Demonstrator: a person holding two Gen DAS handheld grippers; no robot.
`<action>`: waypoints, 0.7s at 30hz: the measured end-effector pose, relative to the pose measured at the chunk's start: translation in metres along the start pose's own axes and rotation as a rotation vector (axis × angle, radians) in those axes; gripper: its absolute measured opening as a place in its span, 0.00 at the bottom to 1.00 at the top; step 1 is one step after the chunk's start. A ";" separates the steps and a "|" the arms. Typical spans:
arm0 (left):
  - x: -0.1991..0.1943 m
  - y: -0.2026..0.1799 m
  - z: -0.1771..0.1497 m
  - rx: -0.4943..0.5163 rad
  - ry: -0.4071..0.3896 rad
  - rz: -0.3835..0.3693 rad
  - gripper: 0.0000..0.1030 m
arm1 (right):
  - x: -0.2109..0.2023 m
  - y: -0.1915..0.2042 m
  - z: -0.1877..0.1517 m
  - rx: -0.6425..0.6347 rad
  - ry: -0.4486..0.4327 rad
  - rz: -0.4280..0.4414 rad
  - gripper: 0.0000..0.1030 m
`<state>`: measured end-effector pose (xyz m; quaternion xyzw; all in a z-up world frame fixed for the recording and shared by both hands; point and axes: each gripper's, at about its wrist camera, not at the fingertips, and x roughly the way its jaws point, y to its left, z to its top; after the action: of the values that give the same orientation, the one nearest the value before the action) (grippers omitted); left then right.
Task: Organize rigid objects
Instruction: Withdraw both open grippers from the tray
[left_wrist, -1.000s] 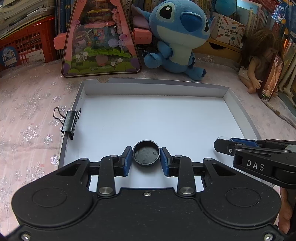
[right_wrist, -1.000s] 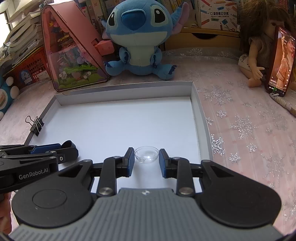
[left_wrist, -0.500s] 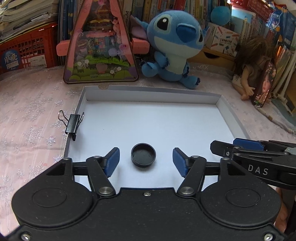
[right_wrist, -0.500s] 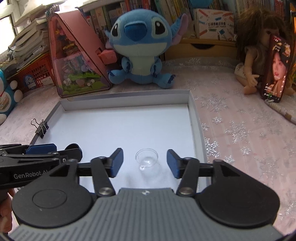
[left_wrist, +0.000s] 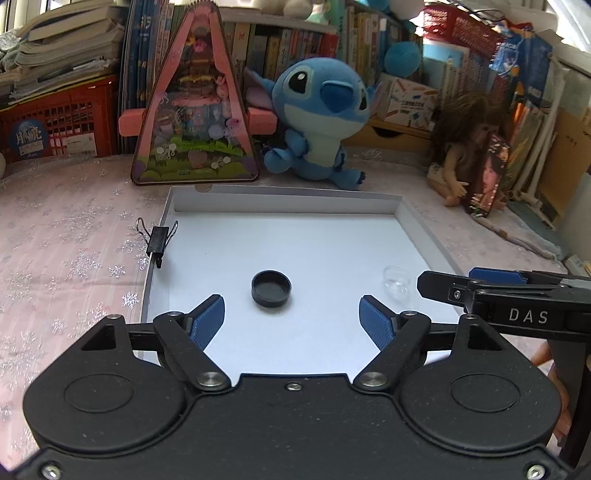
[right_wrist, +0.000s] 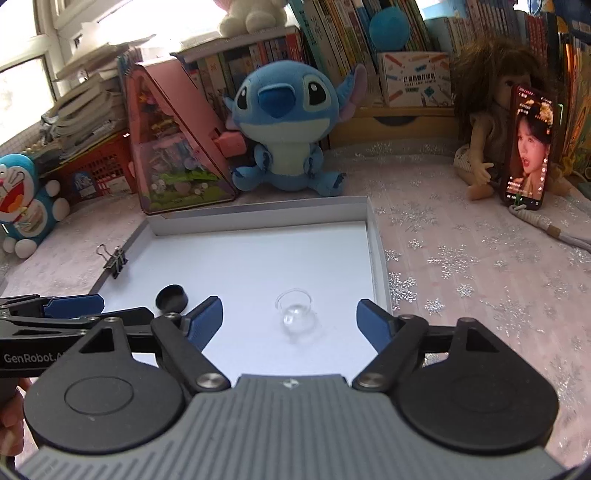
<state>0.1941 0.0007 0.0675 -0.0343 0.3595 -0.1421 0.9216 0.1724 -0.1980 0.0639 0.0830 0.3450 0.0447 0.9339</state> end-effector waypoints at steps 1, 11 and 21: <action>-0.004 -0.001 -0.002 0.006 -0.008 -0.004 0.78 | -0.004 0.001 -0.002 -0.007 -0.009 -0.002 0.86; -0.039 -0.017 -0.023 0.072 -0.060 -0.059 0.83 | -0.039 0.006 -0.018 -0.075 -0.092 -0.061 0.92; -0.064 -0.021 -0.047 0.101 -0.089 -0.080 0.84 | -0.064 0.014 -0.038 -0.126 -0.145 -0.060 0.97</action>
<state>0.1130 0.0010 0.0778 -0.0083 0.3087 -0.1953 0.9309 0.0988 -0.1881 0.0791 0.0170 0.2751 0.0322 0.9607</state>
